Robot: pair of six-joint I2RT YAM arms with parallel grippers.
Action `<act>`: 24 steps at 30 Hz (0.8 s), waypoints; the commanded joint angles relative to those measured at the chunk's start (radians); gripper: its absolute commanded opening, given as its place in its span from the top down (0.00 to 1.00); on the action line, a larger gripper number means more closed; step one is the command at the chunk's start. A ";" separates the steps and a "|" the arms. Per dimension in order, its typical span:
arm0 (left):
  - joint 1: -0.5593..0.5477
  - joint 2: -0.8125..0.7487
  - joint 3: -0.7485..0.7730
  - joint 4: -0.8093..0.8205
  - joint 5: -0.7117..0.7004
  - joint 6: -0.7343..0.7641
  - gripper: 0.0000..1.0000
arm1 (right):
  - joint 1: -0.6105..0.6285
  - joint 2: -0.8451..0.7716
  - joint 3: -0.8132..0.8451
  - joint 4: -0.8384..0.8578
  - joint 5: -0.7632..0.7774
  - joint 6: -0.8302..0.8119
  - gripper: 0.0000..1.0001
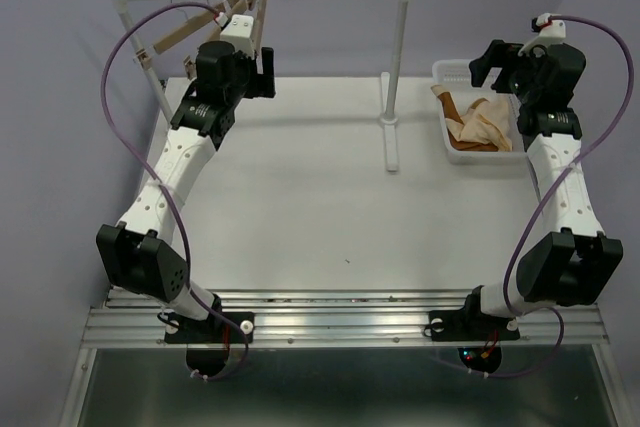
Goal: Remove the underwear clipped to the hanger
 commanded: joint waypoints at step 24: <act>-0.040 -0.716 -0.533 -0.028 -0.143 -0.527 0.01 | -0.005 -0.226 -0.220 -0.141 0.402 0.492 0.00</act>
